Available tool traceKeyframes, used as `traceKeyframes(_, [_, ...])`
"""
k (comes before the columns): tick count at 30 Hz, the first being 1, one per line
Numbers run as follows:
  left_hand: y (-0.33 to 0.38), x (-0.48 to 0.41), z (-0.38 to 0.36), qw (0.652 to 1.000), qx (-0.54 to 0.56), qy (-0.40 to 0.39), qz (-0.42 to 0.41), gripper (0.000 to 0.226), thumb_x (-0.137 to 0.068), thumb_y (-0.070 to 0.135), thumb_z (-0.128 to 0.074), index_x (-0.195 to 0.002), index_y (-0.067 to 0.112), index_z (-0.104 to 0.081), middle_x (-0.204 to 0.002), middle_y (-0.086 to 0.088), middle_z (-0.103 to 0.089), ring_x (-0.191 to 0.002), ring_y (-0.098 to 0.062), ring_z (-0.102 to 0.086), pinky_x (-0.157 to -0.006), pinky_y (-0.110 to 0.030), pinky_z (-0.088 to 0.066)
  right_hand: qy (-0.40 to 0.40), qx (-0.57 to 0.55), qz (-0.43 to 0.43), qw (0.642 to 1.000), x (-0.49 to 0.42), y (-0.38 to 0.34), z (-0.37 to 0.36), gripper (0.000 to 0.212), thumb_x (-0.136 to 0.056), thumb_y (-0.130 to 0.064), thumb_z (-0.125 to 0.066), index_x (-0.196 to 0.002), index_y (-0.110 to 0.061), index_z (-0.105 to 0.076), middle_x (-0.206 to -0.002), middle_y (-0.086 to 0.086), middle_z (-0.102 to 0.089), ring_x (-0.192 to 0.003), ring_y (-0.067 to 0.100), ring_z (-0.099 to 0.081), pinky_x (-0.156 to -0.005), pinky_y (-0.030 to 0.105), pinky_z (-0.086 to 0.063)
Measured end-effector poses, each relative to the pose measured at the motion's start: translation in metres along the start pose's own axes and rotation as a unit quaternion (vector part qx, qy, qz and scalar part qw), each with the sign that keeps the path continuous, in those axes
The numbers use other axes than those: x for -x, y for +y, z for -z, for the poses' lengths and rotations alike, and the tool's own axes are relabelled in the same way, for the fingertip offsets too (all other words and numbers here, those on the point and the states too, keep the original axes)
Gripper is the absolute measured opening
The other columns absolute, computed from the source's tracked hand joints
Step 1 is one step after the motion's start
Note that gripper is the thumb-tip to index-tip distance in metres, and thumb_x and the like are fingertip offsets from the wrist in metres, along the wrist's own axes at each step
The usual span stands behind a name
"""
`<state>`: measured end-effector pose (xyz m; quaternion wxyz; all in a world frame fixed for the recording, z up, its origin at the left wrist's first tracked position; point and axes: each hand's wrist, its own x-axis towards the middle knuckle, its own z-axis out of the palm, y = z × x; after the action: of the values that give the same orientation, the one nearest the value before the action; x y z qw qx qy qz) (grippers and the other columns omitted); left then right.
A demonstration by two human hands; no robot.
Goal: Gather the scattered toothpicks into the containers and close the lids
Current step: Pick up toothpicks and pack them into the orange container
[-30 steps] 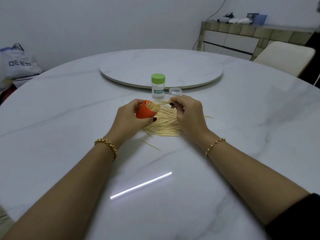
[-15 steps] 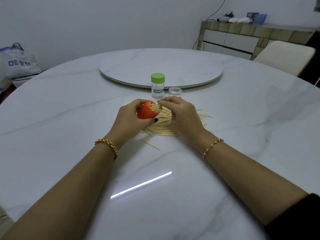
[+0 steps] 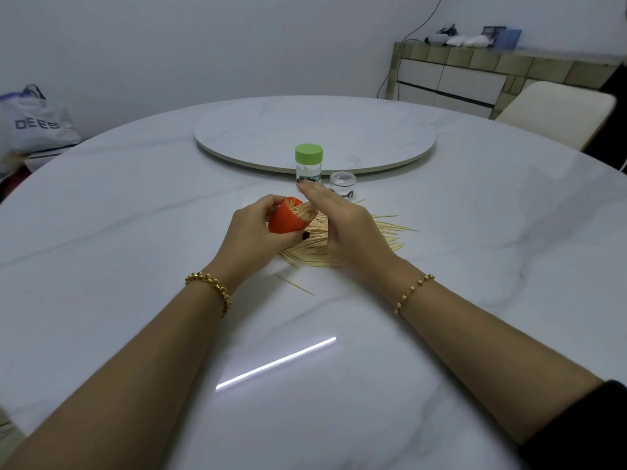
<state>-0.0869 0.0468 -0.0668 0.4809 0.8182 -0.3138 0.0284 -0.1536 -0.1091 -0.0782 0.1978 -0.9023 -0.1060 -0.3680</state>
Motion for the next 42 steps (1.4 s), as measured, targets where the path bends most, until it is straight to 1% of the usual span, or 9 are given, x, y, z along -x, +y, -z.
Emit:
traceKeyframes(4, [0.000, -0.001, 0.002, 1.000, 0.008, 0.006, 0.006, 0.054, -0.069, 0.024, -0.084, -0.118, 0.019, -0.061, -0.106, 0.008, -0.064, -0.099, -0.006, -0.058, -0.068, 0.002, -0.040, 0.040, -0.058, -0.061, 0.996, -0.001, 0.000, 0.004, 0.070, -0.073, 0.018, -0.035, -0.139, -0.003, -0.045, -0.135, 0.013, -0.054, -0.121, 0.016, -0.052, -0.102, 0.012, -0.035])
traceKeyframes(7, [-0.001, -0.002, 0.002, 1.000, 0.011, 0.009, 0.012, 0.059, -0.069, 0.026, -0.084, -0.122, 0.018, -0.060, -0.112, 0.006, -0.064, -0.104, -0.007, -0.058, -0.068, 0.000, -0.040, 0.046, -0.101, -0.147, 0.983, 0.000, -0.004, 0.006, 0.059, -0.085, 0.010, -0.037, -0.141, -0.007, -0.043, -0.111, 0.022, -0.063, -0.075, 0.012, -0.055, -0.070, 0.005, -0.039])
traceKeyframes(9, [-0.001, -0.002, 0.002, 1.000, 0.018, 0.010, 0.012, 0.060, -0.069, 0.026, -0.085, -0.122, 0.018, -0.060, -0.113, 0.006, -0.064, -0.105, -0.007, -0.058, -0.069, -0.001, -0.041, 0.033, -0.143, -0.194, 0.970, 0.000, -0.006, 0.005, 0.052, -0.093, 0.001, -0.036, -0.143, -0.012, -0.039, -0.109, 0.019, -0.064, -0.083, 0.019, -0.056, -0.074, 0.021, -0.044])
traceKeyframes(12, [0.000, -0.001, 0.002, 1.000, 0.026, 0.010, 0.009, 0.057, -0.068, 0.025, -0.085, -0.119, 0.019, -0.060, -0.109, 0.008, -0.064, -0.102, -0.006, -0.058, -0.070, -0.001, -0.042, 0.005, -0.188, -0.214, 0.959, 0.001, -0.009, 0.005, 0.045, -0.098, -0.009, -0.035, -0.143, -0.013, -0.039, -0.108, 0.009, -0.063, -0.090, 0.017, -0.054, -0.079, 0.018, -0.042])
traceKeyframes(15, [0.001, -0.001, 0.001, 1.000, 0.020, 0.005, 0.004, 0.056, -0.070, 0.023, -0.084, -0.120, 0.019, -0.060, -0.109, 0.007, -0.064, -0.101, -0.006, -0.058, -0.071, 0.000, -0.042, -0.040, -0.203, -0.202, 0.957, 0.002, -0.013, 0.004, 0.048, -0.096, -0.023, -0.032, -0.144, -0.017, -0.035, -0.131, 0.001, -0.055, -0.103, 0.003, -0.052, -0.086, 0.012, -0.039])
traceKeyframes(19, [0.000, -0.001, 0.000, 1.000, 0.010, 0.005, -0.001, 0.055, -0.070, 0.021, -0.082, -0.121, 0.018, -0.061, -0.110, 0.005, -0.065, -0.102, -0.008, -0.059, -0.073, -0.004, -0.044, -0.060, -0.189, -0.167, 0.966, 0.002, -0.018, 0.003, 0.056, -0.092, -0.027, -0.031, -0.147, -0.014, -0.034, -0.144, 0.002, -0.046, -0.130, 0.006, -0.041, -0.108, 0.022, -0.033])
traceKeyframes(29, [0.005, 0.001, 0.002, 1.000, 0.025, -0.002, 0.007, 0.039, -0.074, 0.023, -0.079, -0.109, 0.025, -0.062, -0.095, 0.013, -0.064, -0.087, 0.008, -0.057, -0.069, 0.000, -0.044, -0.076, -0.117, -0.059, 0.988, 0.004, -0.022, 0.007, 0.053, -0.094, -0.021, -0.034, -0.146, -0.011, -0.033, -0.146, 0.001, -0.044, -0.134, 0.015, -0.039, -0.112, 0.034, -0.029])
traceKeyframes(36, [0.003, 0.000, 0.001, 1.000, 0.019, -0.003, -0.002, 0.045, -0.072, 0.021, -0.081, -0.113, 0.022, -0.064, -0.099, 0.011, -0.065, -0.091, 0.005, -0.059, -0.070, 0.000, -0.044, -0.102, -0.042, -0.106, 0.988, 0.003, -0.005, 0.000, 0.068, -0.088, -0.044, -0.014, -0.148, -0.018, -0.030, -0.156, -0.003, -0.025, -0.145, 0.008, -0.014, -0.117, 0.048, -0.015])
traceKeyframes(42, [0.000, -0.002, 0.002, 0.999, 0.037, 0.011, -0.002, 0.049, -0.071, 0.022, -0.082, -0.116, 0.018, -0.064, -0.103, 0.007, -0.067, -0.096, -0.001, -0.061, -0.072, -0.001, -0.044, -0.078, -0.077, -0.138, 0.984, 0.004, -0.004, -0.001, 0.058, -0.096, -0.036, -0.028, -0.149, -0.014, -0.028, -0.153, 0.002, -0.033, -0.141, 0.012, -0.026, -0.114, 0.049, -0.023])
